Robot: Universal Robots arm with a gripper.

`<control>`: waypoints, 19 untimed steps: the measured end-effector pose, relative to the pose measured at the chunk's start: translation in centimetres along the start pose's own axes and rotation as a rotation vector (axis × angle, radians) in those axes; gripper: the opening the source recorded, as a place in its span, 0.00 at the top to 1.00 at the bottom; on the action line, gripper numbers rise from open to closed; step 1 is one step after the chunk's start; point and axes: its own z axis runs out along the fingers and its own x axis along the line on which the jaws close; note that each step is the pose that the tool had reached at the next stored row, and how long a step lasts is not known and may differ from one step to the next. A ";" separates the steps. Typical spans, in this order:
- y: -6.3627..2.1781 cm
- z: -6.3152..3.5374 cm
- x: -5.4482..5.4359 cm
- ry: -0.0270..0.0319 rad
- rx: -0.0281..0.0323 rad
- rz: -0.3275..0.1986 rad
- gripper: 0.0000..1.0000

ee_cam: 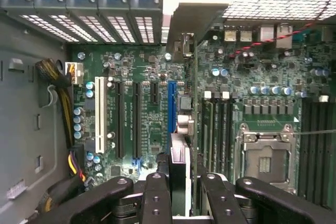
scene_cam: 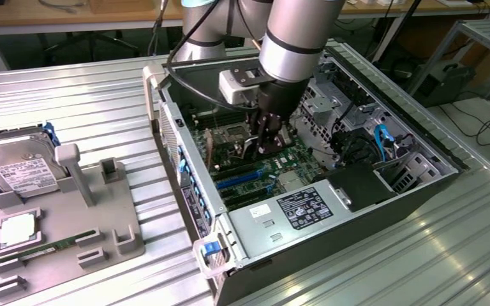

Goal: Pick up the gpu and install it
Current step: 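Insert the gpu into the slot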

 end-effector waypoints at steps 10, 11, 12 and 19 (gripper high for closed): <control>0.23 1.08 0.8 -0.0027 -0.0001 -0.002 0.73; 0.23 1.07 0.8 -0.0026 -0.0002 -0.002 0.73; 0.23 1.07 0.8 -0.0027 -0.0002 -0.002 0.73; 0.37 1.38 0.8 -0.0029 -0.0002 -0.002 0.73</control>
